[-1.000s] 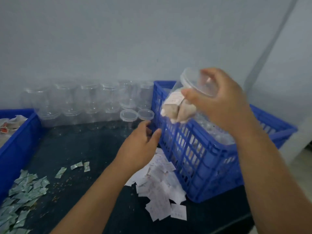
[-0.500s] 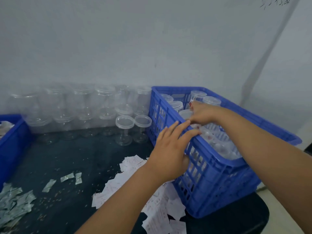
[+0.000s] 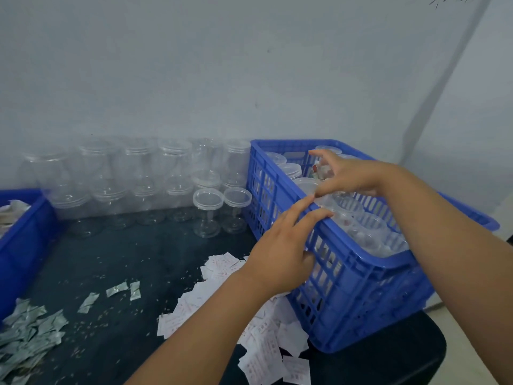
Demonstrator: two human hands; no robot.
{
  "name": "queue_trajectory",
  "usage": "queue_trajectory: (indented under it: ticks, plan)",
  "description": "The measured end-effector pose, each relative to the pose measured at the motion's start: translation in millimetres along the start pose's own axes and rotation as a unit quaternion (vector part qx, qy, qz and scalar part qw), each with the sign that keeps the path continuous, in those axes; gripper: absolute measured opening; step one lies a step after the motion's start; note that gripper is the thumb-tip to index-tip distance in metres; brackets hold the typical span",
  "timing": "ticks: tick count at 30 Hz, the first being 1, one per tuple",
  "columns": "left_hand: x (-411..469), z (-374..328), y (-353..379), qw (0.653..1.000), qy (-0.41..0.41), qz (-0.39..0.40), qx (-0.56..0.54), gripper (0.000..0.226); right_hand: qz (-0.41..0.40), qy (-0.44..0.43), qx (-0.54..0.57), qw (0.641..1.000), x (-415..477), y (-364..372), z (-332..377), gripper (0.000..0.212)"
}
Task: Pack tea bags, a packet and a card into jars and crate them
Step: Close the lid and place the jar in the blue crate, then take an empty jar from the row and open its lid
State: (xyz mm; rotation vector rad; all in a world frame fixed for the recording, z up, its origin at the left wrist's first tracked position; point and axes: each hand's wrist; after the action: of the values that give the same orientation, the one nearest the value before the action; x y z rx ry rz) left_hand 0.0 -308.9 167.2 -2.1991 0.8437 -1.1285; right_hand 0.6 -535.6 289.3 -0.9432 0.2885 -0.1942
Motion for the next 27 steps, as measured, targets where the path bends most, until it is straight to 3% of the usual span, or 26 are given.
queue_trajectory:
  ticks: [3,6,9,12,16,19,22,24,27]
  plan:
    - [0.3,-0.4,-4.7,1.000,0.000,0.023,0.012,0.081,-0.150,-0.062,-0.061,0.985,-22.8,-12.4,24.8,0.081]
    - [-1.7,-2.6,-17.2,0.998,0.008,0.033,0.062,0.074,-0.261,-0.180,-0.014,0.948,-58.1,-4.5,55.0,0.038]
    - [-14.2,-6.2,-34.5,0.994,-0.007,-0.012,0.104,0.063,-0.300,-0.286,0.079,0.907,-95.7,30.7,85.8,0.015]
    - [-34.7,-2.2,-57.3,0.991,-0.031,-0.040,0.127,0.054,-0.286,-0.352,0.137,0.881,-117.3,85.3,105.5,0.004]
    - [-88.6,17.2,-88.6,0.983,-0.090,-0.072,0.141,0.028,-0.309,-0.388,0.156,0.854,-118.0,177.2,111.3,0.019]
    - [-145.0,44.0,-101.9,0.969,-0.167,-0.070,0.166,0.005,-0.257,-0.385,0.190,0.866,-109.3,251.9,110.8,0.022]
    - [-201.1,79.4,-109.0,0.945,-0.249,-0.049,0.208,0.025,-0.174,-0.319,0.236,0.901,-98.9,320.6,109.3,0.029]
    - [-234.5,100.4,-113.0,0.923,-0.296,-0.071,0.234,0.043,-0.116,-0.254,0.249,0.927,-89.1,359.3,106.7,0.044]
    - [-271.4,124.1,-115.7,0.894,-0.353,-0.117,0.248,0.057,-0.086,-0.205,0.208,0.952,-79.9,397.6,108.2,0.046]
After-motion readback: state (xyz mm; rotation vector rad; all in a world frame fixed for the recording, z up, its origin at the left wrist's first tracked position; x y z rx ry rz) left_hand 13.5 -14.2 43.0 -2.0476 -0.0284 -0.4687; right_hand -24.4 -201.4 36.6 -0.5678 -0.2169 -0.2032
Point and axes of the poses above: each hand's wrist, its own x-axis towards the middle knuckle, its own y-axis out of the palm, z = x × y, and after that the axes turned 3 degrees about -z, right-handed
